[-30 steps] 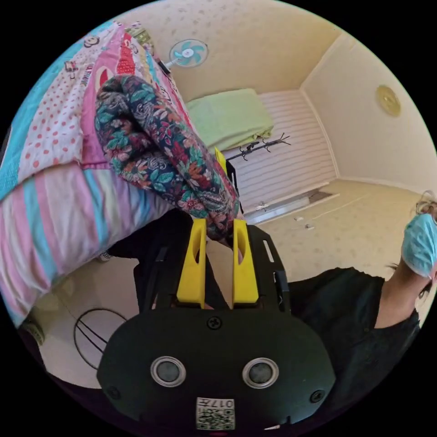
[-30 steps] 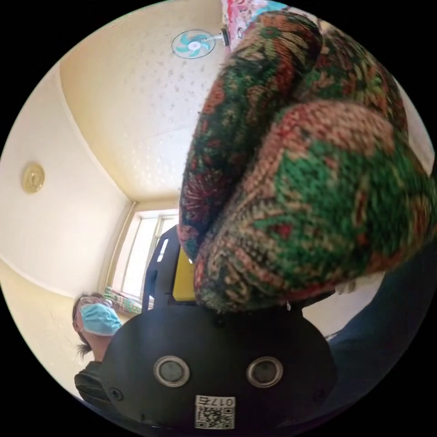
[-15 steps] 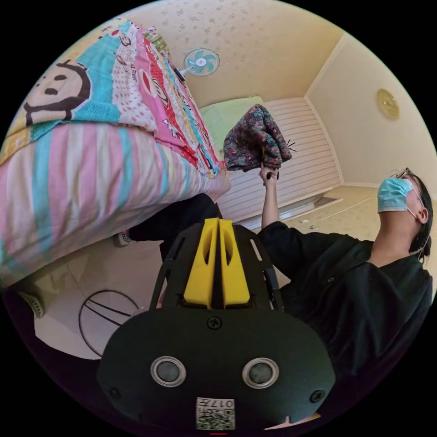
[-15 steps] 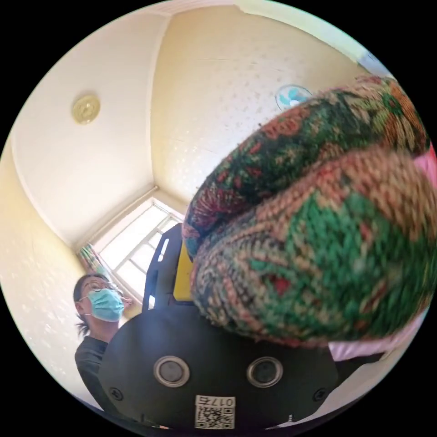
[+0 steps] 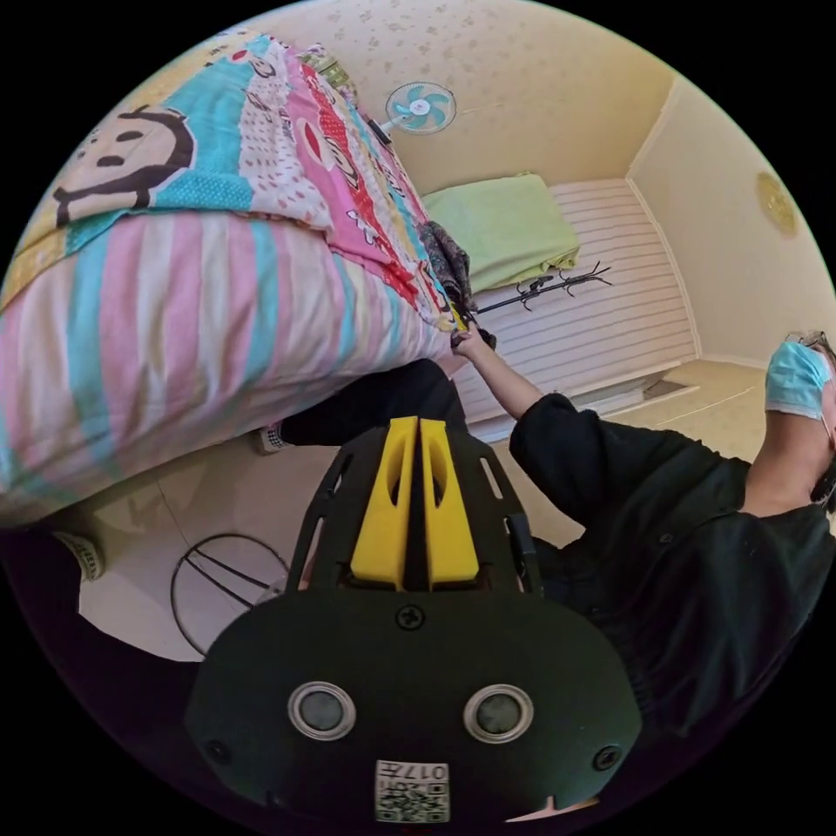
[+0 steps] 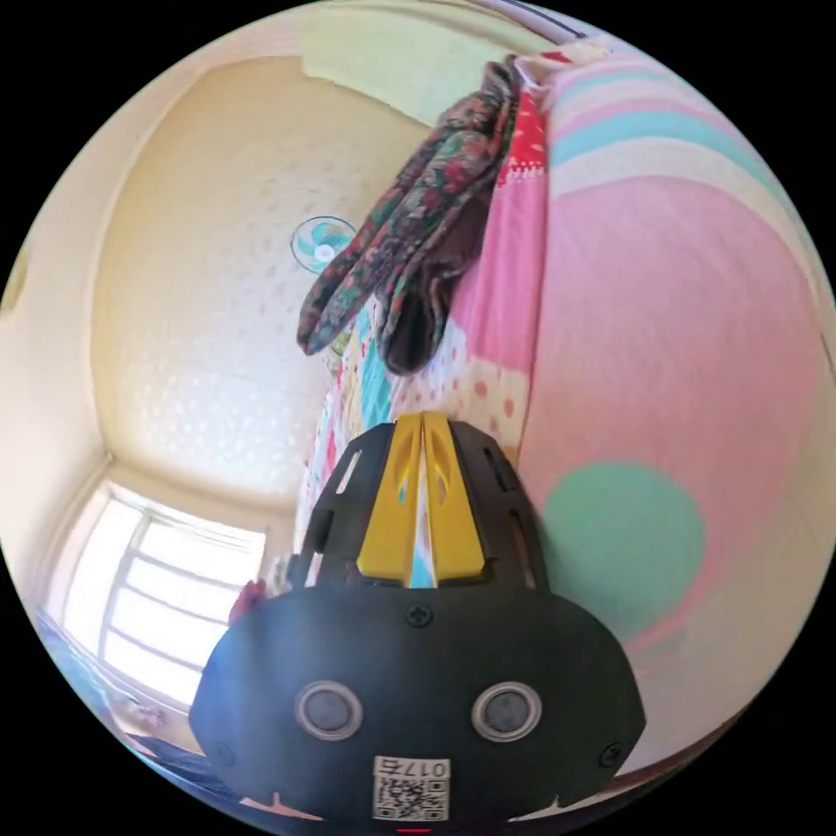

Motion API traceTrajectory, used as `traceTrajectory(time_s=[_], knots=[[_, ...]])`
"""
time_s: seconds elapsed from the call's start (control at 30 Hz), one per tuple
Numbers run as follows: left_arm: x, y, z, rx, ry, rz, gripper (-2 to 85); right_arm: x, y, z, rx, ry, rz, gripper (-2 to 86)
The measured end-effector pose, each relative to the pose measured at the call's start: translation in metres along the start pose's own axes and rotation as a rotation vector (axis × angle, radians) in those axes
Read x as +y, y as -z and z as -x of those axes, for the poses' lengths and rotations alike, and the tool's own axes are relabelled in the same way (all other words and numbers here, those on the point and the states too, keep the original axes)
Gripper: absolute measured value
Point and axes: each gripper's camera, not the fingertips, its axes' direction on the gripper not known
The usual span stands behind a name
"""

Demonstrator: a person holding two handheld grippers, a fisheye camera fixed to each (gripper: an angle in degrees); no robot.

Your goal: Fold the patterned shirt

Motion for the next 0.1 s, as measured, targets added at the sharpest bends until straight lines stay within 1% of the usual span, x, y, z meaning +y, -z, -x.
traceTrajectory(time_s=[0.03,0.07,0.1], knots=[[-0.003,0.001,-0.005,-0.082,-0.032,-0.013,-0.6,0.007,-0.005,0.014,0.051,0.045,0.025,1.3],[-0.009,0.006,-0.012,-0.193,-0.087,-0.03,-0.3,0.022,-0.016,0.043,0.15,0.128,0.072,1.1],[-0.013,0.009,-0.017,-0.261,-0.118,-0.04,-0.2,0.036,-0.029,0.073,0.232,0.207,0.13,0.9]])
